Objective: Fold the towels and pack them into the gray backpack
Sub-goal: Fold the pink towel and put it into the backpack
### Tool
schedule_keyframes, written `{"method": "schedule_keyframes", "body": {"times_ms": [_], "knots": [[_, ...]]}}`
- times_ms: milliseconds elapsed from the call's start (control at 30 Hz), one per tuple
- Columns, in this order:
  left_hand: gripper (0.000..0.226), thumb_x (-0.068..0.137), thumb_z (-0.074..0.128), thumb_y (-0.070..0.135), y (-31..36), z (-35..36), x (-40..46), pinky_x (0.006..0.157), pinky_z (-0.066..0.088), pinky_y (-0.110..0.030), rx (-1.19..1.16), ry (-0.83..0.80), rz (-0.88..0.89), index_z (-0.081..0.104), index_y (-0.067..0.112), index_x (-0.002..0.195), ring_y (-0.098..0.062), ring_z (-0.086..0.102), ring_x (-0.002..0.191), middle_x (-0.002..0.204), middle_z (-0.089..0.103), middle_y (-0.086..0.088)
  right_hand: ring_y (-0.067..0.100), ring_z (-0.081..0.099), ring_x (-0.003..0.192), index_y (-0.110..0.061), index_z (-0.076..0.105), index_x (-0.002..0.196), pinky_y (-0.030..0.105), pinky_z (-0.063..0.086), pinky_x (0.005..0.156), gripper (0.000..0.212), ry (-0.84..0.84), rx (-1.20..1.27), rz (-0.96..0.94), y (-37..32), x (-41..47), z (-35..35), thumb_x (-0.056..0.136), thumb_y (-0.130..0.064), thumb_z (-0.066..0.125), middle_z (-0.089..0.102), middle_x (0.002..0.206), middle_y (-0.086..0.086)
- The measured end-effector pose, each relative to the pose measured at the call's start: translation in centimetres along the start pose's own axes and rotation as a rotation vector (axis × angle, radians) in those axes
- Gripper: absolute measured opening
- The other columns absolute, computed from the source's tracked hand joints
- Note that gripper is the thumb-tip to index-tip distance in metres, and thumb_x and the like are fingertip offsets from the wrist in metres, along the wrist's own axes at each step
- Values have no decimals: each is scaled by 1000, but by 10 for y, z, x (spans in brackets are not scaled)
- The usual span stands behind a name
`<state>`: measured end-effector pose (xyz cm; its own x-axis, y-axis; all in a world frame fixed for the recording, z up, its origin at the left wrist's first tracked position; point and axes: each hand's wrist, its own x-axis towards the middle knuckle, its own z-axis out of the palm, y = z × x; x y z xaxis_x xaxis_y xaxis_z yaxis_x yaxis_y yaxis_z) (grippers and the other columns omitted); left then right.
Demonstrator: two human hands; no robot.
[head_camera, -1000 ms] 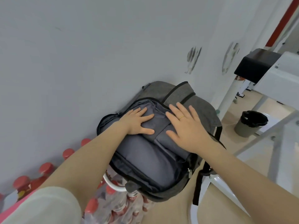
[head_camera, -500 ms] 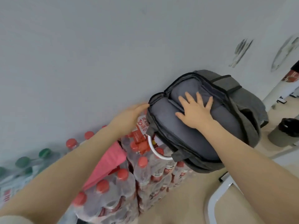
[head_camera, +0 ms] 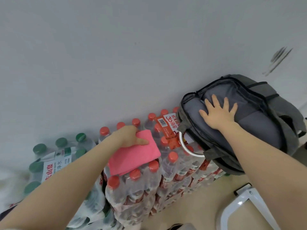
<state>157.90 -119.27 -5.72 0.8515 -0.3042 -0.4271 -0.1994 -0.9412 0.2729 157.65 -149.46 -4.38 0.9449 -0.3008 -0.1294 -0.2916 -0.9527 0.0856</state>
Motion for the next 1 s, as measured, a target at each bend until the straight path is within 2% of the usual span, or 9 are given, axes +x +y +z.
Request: {"method": "schedule_keyframes", "body": {"times_ms": [167,300,400,500,633,733,833,933,1000], "knots": [[33,82,63,43,35,-36,-1,89,45,-34,-293,-9,218,57,22,106,-21,57,98,110,61,-3,27,12,144,-18,4,149,47,18,112,59,107,-2,-30,26,5,-3,99,-41,25,3,158,5],[15,85,63,30,85,-67,12,85,50,-36,-619,6,365,57,22,95,-21,62,92,98,64,-3,32,40,127,-3,19,142,40,41,91,61,66,-64,-71,44,12,-10,96,-35,42,30,147,15],[19,84,64,26,124,-78,32,86,51,-38,-814,-7,372,56,18,100,-23,62,91,101,64,-8,34,55,108,-3,38,124,35,40,73,39,58,-135,-153,48,19,-19,92,-23,47,51,125,16],[17,82,66,30,157,-82,54,83,52,-35,-844,-24,375,57,25,95,-20,63,87,98,65,-5,35,59,101,-3,44,113,34,36,68,26,146,-131,-200,63,30,-32,90,-15,44,58,114,17],[23,80,68,35,196,-72,84,70,47,-24,-668,49,389,57,24,97,-9,57,78,89,60,5,37,58,102,-7,45,123,41,48,76,35,257,-31,-199,91,37,-56,88,-9,42,59,117,16],[43,78,67,43,225,-49,107,73,42,-30,-231,121,376,55,14,108,-19,55,90,106,58,-4,36,58,102,-9,45,124,41,47,74,35,314,-44,-222,100,36,-65,90,-11,40,58,119,14],[52,81,64,42,247,-31,119,80,43,-39,-21,304,360,46,7,114,-30,55,104,116,57,-13,36,58,101,-10,45,123,40,45,72,34,349,-49,-236,102,37,-62,90,-12,39,58,119,11],[44,87,55,40,246,-24,111,85,41,-40,87,486,491,46,8,116,-30,50,108,119,51,-11,36,58,103,-11,43,128,42,47,76,38,362,-17,-215,103,36,-58,90,-13,40,56,123,11],[43,88,48,42,226,-24,99,86,45,-41,106,628,705,54,9,113,-31,52,107,120,53,-11,35,59,105,-11,42,130,41,48,76,39,370,-19,-208,102,34,-56,91,-14,40,55,127,10]]}}
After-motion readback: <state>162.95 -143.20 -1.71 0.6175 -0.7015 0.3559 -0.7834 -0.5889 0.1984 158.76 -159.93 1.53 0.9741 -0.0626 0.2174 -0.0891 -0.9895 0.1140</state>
